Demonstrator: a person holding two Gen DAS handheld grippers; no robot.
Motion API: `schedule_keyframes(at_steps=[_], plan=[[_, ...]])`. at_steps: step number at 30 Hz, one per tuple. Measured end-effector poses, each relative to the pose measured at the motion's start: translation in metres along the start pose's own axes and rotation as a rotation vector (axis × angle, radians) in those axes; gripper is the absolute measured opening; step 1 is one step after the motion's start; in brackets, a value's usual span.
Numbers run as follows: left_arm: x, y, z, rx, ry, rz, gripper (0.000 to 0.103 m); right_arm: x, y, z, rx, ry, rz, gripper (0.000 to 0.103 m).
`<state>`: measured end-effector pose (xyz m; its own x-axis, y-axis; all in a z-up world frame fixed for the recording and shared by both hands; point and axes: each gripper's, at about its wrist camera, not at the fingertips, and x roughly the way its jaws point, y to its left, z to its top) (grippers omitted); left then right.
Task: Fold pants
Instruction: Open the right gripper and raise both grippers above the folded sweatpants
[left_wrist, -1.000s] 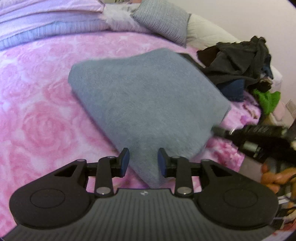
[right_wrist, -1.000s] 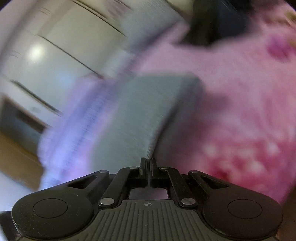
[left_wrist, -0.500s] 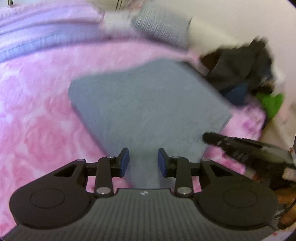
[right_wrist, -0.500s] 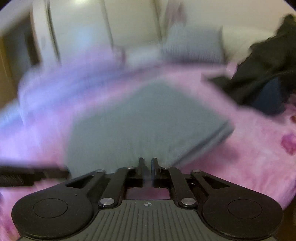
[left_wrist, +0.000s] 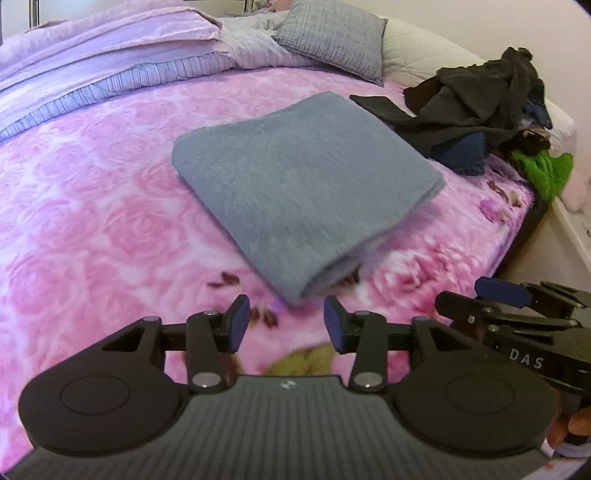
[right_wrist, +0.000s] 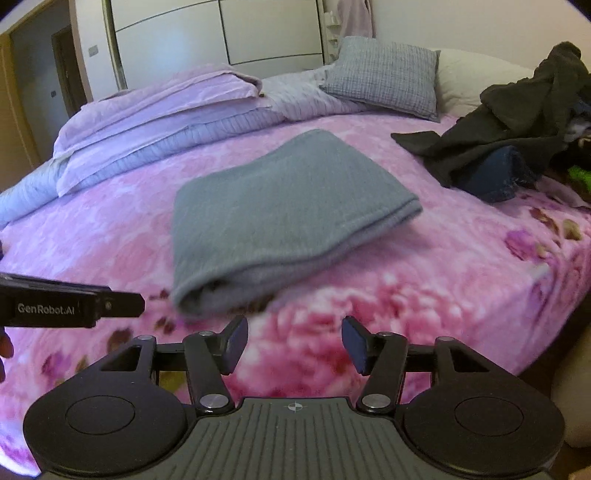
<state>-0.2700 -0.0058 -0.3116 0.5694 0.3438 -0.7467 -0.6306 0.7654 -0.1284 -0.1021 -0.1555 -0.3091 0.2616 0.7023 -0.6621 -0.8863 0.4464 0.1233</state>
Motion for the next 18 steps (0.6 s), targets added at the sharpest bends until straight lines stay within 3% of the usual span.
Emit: schedule_keyframes(at_steps=[5, 12, 18], plan=[[-0.036, -0.007, -0.016, 0.018, -0.03, 0.0, 0.056, -0.032, 0.009, -0.01, -0.005, -0.022, -0.02, 0.058], [-0.068, -0.02, -0.033, 0.047, -0.043, 0.02, 0.064, -0.064, 0.016, -0.028, 0.001, -0.036, -0.034, 0.059], [-0.068, -0.025, -0.033, 0.07, -0.044, 0.015, 0.066, -0.062, 0.013, -0.032, 0.028, -0.031, -0.044, 0.06]])
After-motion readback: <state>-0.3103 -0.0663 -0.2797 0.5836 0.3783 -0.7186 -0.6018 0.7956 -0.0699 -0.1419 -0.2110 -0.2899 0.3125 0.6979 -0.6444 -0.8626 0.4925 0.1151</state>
